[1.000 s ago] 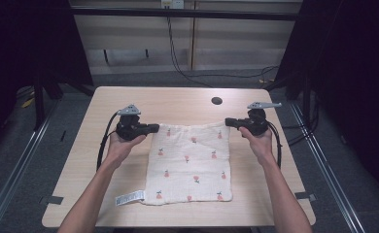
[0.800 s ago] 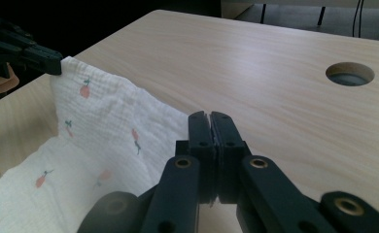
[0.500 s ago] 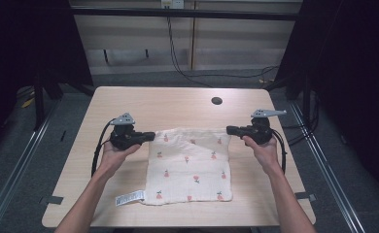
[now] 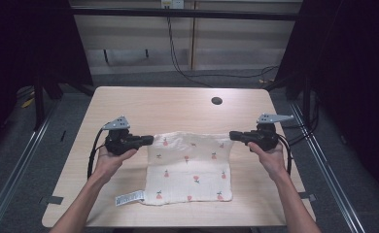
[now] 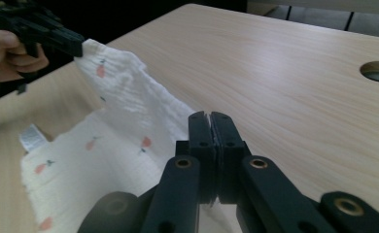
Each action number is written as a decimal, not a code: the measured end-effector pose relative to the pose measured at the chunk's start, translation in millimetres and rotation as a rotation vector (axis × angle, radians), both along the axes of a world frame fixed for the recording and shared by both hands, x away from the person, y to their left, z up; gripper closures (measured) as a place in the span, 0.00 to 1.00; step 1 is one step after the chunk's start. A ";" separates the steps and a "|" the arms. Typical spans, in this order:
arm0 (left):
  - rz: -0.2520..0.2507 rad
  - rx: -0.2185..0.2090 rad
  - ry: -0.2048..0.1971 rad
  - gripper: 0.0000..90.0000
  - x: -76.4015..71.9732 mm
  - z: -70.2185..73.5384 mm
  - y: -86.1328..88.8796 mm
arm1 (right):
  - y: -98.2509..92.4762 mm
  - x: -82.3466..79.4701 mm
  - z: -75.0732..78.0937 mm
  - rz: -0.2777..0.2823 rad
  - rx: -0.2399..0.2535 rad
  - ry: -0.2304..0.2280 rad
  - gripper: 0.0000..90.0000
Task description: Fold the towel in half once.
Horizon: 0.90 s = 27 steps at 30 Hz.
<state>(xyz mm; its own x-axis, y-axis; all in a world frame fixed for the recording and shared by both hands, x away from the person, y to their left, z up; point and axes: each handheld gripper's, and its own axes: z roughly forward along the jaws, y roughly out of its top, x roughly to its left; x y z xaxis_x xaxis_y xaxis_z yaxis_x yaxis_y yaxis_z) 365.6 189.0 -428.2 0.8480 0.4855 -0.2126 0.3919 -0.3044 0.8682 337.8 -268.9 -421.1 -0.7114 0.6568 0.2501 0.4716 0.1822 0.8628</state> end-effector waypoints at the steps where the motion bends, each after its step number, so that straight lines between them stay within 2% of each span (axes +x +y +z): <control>1: 0.001 0.004 -0.007 0.98 -1.4 1.0 -0.9 | -0.4 -1.9 1.3 0.006 0.008 -0.001 0.98; 7: -0.017 0.032 -0.032 0.98 -11.5 3.5 -2.2 | -1.7 -13.8 8.0 0.021 0.005 -0.017 0.98; 10: -0.028 0.047 -0.024 0.98 -14.6 -0.9 -1.0 | -0.9 -19.7 5.7 0.037 -0.007 -0.009 0.99; 12: -0.031 0.058 -0.015 0.98 -17.9 -3.8 -0.4 | -0.4 -25.6 1.0 0.058 0.018 0.006 0.98; 14: -0.039 0.077 -0.018 0.98 -21.1 -3.8 -0.4 | 0.6 -30.5 -2.5 0.064 0.005 0.010 0.98; 17: -0.052 0.063 -0.026 0.98 -24.7 2.1 0.5 | 0.4 -37.9 -1.7 0.070 -0.007 0.013 0.98; 19: -0.055 0.075 -0.039 0.98 -28.7 4.6 1.8 | -0.7 -42.1 2.2 0.073 -0.009 0.002 0.98; 22: -0.049 0.078 -0.033 0.98 -34.4 2.7 6.1 | -1.0 -49.6 4.6 0.086 -0.018 0.000 0.98; 27: -0.053 0.077 -0.029 0.98 -44.4 0.6 4.7 | 2.0 -57.5 -0.3 0.100 -0.039 0.009 0.98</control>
